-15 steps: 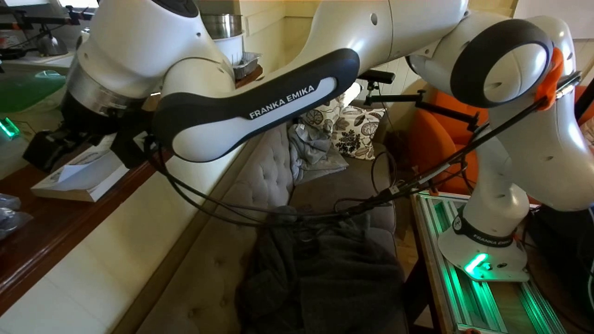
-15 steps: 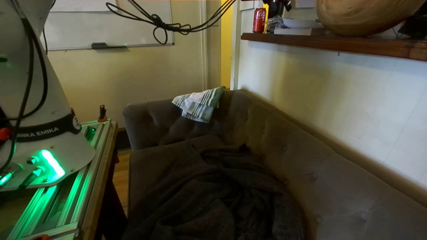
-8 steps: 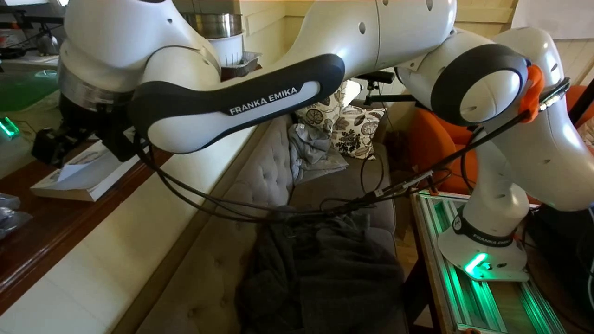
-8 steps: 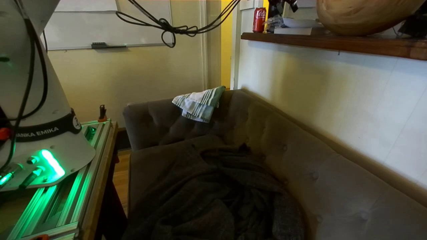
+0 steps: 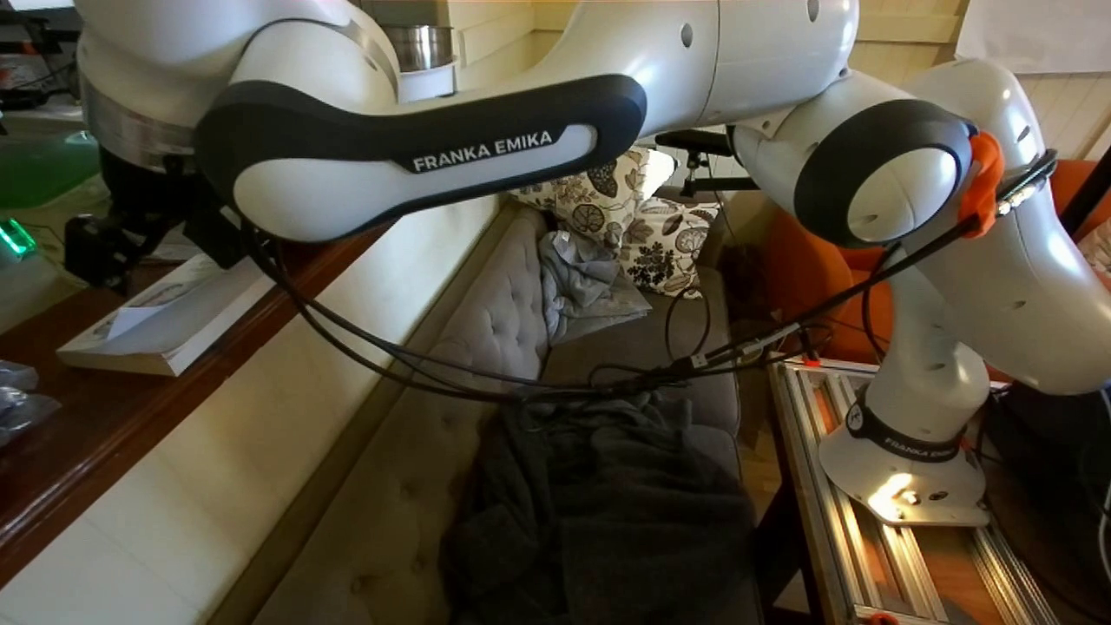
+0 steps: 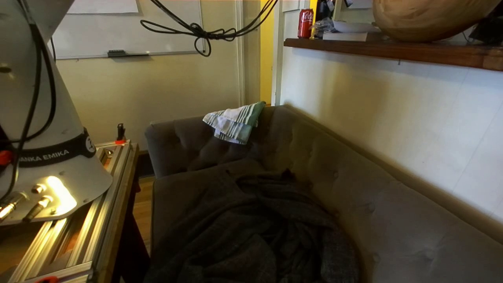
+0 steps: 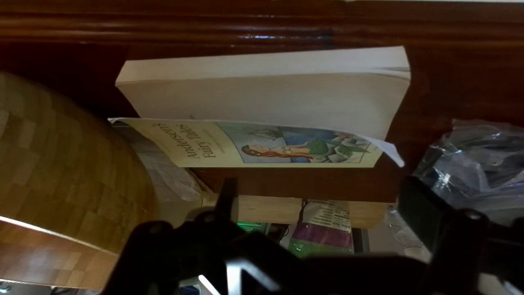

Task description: Place the book on the arm rest

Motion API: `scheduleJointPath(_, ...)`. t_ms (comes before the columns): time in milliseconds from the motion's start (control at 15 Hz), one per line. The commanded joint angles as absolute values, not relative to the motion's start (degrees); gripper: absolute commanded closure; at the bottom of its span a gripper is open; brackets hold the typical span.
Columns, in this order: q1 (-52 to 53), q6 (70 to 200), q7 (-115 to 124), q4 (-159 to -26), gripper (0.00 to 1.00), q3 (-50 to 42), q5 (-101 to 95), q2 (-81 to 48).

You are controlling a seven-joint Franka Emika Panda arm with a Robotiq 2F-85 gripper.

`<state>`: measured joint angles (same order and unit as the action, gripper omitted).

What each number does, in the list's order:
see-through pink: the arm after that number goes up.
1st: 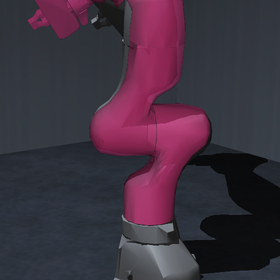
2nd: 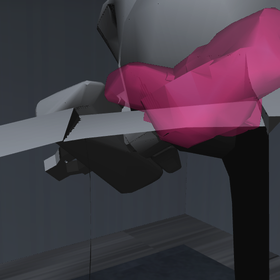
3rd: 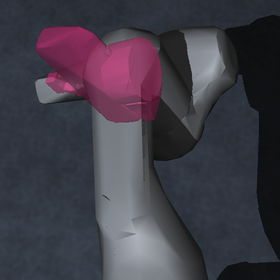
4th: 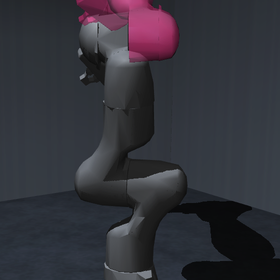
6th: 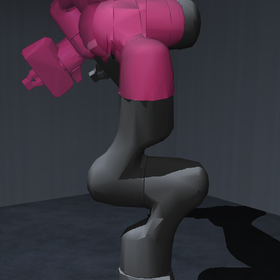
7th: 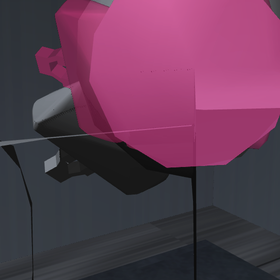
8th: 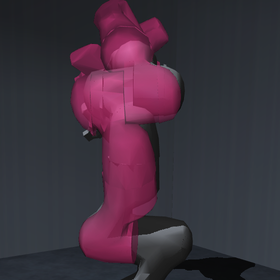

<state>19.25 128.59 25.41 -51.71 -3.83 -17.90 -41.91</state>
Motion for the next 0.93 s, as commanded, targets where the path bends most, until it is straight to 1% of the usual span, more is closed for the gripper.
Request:
scheduleJointPath(0,19.8,130.6,28.0,-52.6,0.0,-4.8,-18.8,-42.3)
scheduleJointPath(400,19.7,134.7,31.0,-49.7,0.0,-6.8,-19.2,-47.7)
scheduleJointPath(533,19.6,134.4,31.6,-48.3,0.0,-6.9,-18.6,-49.0)
scheduleJointPath(867,19.8,129.0,31.1,-45.1,0.0,-7.2,-18.6,-51.3)
